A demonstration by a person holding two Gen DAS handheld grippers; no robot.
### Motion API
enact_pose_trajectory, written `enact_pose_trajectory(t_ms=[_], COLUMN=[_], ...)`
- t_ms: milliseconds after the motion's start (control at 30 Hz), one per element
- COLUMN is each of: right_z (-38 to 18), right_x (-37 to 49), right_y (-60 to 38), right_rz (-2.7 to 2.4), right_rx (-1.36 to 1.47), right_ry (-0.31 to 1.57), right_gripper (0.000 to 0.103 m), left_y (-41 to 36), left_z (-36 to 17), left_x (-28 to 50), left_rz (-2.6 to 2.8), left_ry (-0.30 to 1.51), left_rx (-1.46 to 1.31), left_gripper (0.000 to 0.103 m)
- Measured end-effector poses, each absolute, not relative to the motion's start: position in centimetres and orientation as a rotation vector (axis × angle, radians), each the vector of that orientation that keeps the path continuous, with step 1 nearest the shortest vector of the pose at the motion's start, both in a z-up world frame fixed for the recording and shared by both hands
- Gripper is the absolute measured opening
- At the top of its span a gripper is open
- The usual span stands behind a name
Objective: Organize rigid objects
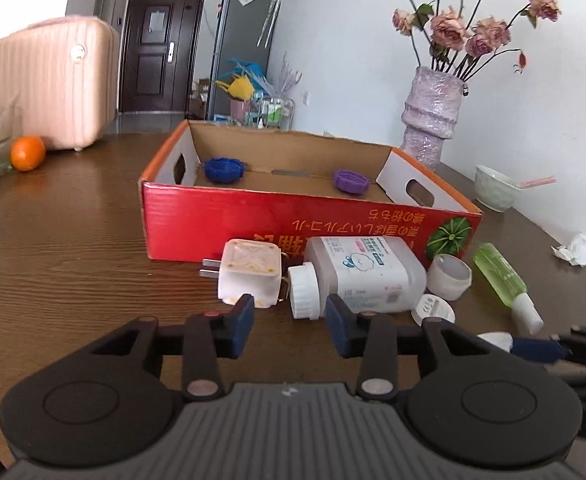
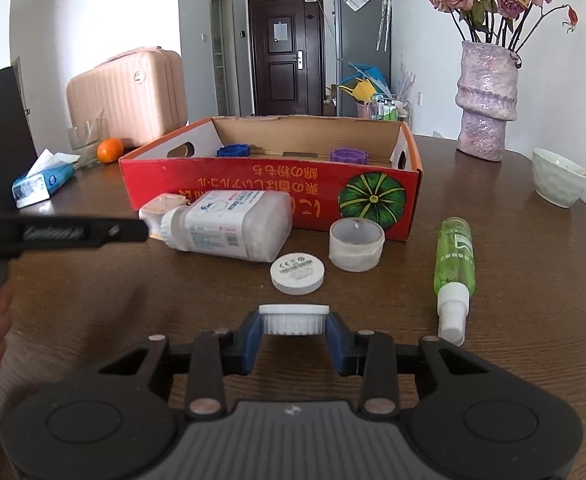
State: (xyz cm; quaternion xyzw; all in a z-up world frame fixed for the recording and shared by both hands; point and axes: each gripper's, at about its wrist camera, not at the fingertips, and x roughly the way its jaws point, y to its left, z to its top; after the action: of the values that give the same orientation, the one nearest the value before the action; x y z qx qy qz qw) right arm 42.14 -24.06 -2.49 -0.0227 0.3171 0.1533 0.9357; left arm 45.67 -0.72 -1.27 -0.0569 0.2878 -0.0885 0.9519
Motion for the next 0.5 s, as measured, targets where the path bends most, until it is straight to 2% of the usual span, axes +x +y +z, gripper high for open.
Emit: enact_pose_trajectory(t_ms=[167,233,400,500], right_z=[-3.1,-3.4,-3.5,-3.5], right_x=[42.2,42.3,43.1,43.6], right_y=[-24.1,-24.1,-24.0,-23.8], right_rz=[0.308,0.309,0.309,0.312], right_rx=[-0.061,-0.061,-0.068,-0.07], right_ry=[0.663,0.668,0.661,0.657], right_gripper=[0.034,0.034,0.04,0.04], left_y=[-0.7,-0.6,-0.3,-0.5], left_z=[-2.0,-2.4,-3.1,-2.8], left_x=[47.6,48.1,48.5,48.4], left_rz=[-0.179,-0.187,-0.209,-0.215], left_ry=[0.605,0.621,0.628,0.606], left_rx=[-0.158,-0.176,-0.202,-0.174], left_gripper=[0.039,0.03,0.015,0.015])
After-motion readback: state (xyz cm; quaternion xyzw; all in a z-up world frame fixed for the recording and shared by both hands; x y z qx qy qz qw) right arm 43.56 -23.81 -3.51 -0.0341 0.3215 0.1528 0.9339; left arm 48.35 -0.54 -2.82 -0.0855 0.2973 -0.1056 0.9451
